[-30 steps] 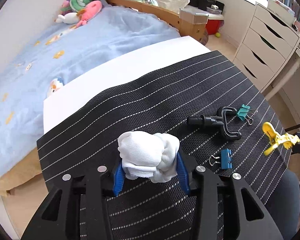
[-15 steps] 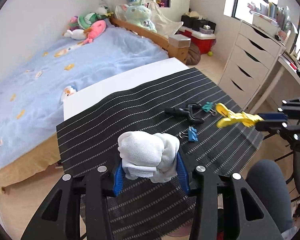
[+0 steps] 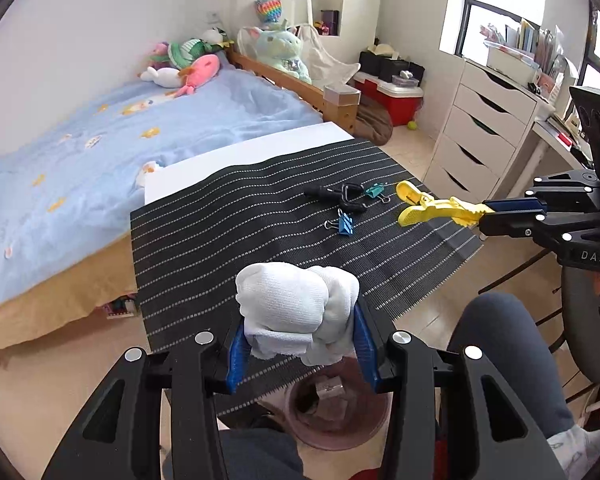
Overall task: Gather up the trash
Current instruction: 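Carry the yellow clip over the wastebasket and open the right gripper while the left holds the socks, then lower the white socks over the wastebasket and open the left gripper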
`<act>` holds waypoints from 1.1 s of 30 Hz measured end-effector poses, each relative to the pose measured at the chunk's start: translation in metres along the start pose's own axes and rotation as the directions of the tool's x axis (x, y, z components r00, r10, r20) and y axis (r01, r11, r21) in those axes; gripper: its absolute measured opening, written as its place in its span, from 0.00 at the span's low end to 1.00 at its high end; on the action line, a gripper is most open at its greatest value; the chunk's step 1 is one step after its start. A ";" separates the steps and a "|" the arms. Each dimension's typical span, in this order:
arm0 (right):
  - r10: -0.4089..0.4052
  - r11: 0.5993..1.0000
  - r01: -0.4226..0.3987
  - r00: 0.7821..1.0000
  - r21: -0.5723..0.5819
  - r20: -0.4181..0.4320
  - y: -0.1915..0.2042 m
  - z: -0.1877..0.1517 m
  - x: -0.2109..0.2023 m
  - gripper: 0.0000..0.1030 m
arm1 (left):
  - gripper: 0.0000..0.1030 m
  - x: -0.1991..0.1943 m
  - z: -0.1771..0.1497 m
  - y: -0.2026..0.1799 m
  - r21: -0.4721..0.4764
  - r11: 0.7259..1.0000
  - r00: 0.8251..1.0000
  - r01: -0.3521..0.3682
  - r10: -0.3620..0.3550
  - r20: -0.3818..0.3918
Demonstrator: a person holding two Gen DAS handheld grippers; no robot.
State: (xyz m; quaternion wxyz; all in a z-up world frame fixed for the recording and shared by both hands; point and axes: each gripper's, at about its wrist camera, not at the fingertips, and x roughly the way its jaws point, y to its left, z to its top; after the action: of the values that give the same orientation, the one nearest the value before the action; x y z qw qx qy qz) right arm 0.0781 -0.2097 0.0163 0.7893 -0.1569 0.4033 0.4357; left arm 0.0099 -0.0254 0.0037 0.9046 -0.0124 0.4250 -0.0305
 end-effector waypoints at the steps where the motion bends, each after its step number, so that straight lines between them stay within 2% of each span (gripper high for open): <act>1: 0.005 1.000 -0.005 1.000 -0.005 -0.001 0.004 -0.002 -0.002 0.11 | 0.42 -0.003 -0.003 -0.001 -0.003 1.000 1.000 0.003 -0.003 0.004; 12: 0.064 0.996 -0.067 0.996 -0.052 -0.064 0.044 -0.030 0.005 0.11 | 0.42 -0.038 -0.034 0.000 -0.047 0.999 0.999 -0.009 0.011 0.036; 25: 0.142 0.986 -0.149 0.985 -0.073 -0.102 0.064 -0.038 0.017 0.13 | 0.42 -0.046 -0.048 0.008 -0.086 0.996 0.999 -0.010 0.013 0.039; 26: 0.146 0.985 -0.155 0.983 -0.077 -0.112 0.064 -0.039 0.020 0.29 | 0.42 -0.046 -0.047 0.008 -0.086 0.996 0.999 -0.009 0.013 0.040; 27: 0.142 0.985 -0.151 0.983 -0.078 -0.116 0.065 -0.039 0.021 0.50 | 0.42 -0.046 -0.047 0.008 -0.086 0.996 0.999 -0.009 0.012 0.041; 28: 0.140 0.986 -0.149 0.984 -0.077 -0.112 0.065 -0.039 0.022 0.75 | 0.42 -0.046 -0.047 0.008 -0.085 0.996 0.999 -0.008 0.011 0.041; 29: 0.148 0.985 -0.155 0.984 -0.071 -0.095 0.064 -0.040 0.020 0.82 | 0.42 -0.046 -0.047 0.008 -0.083 0.997 0.999 -0.007 0.011 0.042; 33: 0.144 0.987 -0.148 0.986 -0.054 -0.084 0.062 -0.038 0.018 0.88 | 0.42 -0.044 -0.047 0.007 -0.076 0.997 0.999 0.003 0.000 0.033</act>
State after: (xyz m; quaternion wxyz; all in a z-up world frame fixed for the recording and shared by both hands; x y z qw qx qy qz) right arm 0.0143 -0.1870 -0.0155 0.7335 -0.1678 0.4314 0.4977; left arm -0.0544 -0.0157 0.0071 0.9103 -0.0475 0.4110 -0.0147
